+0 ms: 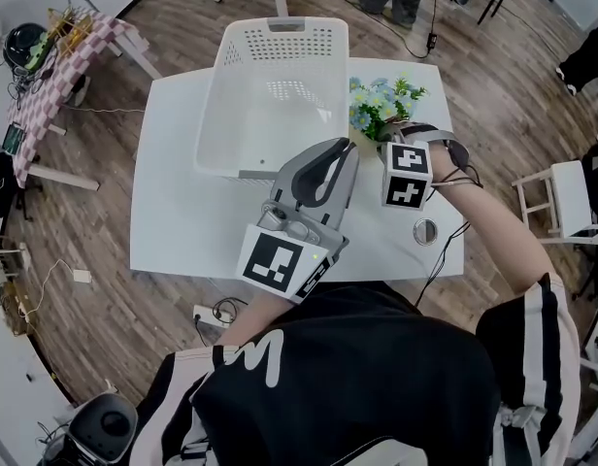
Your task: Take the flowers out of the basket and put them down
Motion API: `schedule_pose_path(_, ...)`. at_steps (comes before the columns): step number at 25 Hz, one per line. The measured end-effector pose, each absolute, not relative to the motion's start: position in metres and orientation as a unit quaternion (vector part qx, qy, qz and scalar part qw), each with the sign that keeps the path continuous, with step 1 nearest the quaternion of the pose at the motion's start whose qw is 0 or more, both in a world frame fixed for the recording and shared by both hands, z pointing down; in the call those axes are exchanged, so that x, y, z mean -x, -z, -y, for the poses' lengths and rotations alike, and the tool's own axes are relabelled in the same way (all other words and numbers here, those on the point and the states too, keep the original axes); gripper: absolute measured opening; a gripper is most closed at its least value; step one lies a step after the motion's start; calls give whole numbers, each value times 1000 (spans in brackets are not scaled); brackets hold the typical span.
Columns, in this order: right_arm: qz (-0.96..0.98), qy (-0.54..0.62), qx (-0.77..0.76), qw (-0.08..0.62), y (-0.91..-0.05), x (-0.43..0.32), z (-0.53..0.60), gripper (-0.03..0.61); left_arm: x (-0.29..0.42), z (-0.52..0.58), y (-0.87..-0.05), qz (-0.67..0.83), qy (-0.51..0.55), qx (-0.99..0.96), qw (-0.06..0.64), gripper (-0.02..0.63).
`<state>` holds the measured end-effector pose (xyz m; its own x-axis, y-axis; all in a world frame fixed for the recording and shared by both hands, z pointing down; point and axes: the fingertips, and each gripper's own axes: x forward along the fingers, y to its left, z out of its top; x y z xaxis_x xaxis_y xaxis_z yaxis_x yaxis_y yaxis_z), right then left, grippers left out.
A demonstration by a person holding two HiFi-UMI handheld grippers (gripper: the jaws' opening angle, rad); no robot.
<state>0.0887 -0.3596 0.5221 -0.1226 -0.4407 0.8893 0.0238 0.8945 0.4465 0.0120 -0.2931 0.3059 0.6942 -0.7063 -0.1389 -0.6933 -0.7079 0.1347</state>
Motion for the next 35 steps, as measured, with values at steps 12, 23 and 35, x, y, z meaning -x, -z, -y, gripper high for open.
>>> schedule_pose_path(12, 718, 186, -138, 657, -540, -92, 359, 69, -13, 293, -305, 382, 86, -920, 34, 31)
schedule_pose_path(23, 720, 173, -143, 657, -549, -94, 359, 71, -13, 294, -306, 384, 87, -919, 38, 31)
schedule_pose_path(35, 712, 179, -147, 663, -562, -92, 356, 74, -14, 294, -307, 383, 85, -919, 34, 31)
